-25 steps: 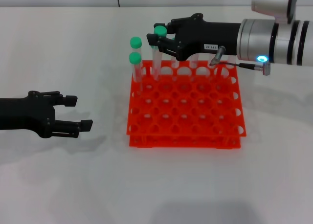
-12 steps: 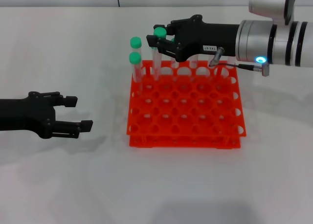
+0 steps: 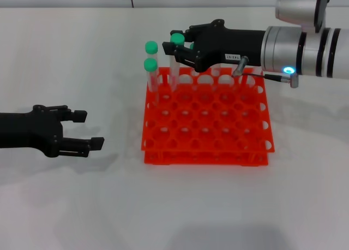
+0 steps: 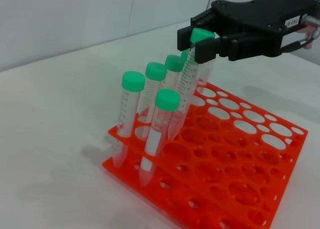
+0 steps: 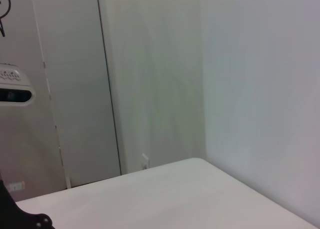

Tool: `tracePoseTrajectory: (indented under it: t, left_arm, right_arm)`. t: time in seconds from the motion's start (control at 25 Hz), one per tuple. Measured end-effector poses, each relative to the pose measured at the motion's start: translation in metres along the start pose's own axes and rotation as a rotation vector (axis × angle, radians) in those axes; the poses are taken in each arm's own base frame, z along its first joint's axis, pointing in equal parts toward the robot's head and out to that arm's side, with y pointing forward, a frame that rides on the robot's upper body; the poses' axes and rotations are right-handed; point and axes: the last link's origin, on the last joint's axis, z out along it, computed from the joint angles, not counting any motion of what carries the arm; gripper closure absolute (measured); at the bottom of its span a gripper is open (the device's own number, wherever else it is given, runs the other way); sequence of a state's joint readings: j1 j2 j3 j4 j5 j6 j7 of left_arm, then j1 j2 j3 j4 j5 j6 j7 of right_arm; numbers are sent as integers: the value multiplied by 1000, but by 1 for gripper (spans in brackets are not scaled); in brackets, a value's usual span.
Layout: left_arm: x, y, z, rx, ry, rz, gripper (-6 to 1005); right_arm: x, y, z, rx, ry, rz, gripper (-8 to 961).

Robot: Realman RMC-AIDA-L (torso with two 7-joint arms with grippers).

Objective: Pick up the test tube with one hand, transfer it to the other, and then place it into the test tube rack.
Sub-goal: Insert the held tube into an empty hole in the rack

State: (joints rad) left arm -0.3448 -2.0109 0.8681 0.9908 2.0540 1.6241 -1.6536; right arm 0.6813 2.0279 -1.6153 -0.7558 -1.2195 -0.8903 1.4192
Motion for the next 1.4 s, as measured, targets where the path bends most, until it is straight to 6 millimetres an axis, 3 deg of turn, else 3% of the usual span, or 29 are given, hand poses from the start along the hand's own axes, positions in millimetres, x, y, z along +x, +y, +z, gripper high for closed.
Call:
tracePoseTrajectory:
  t: [1.4]
  left_arm:
    - [2, -1, 1, -2, -1, 6, 120]
  right_arm:
    - [4, 2, 5, -4, -6, 5, 688]
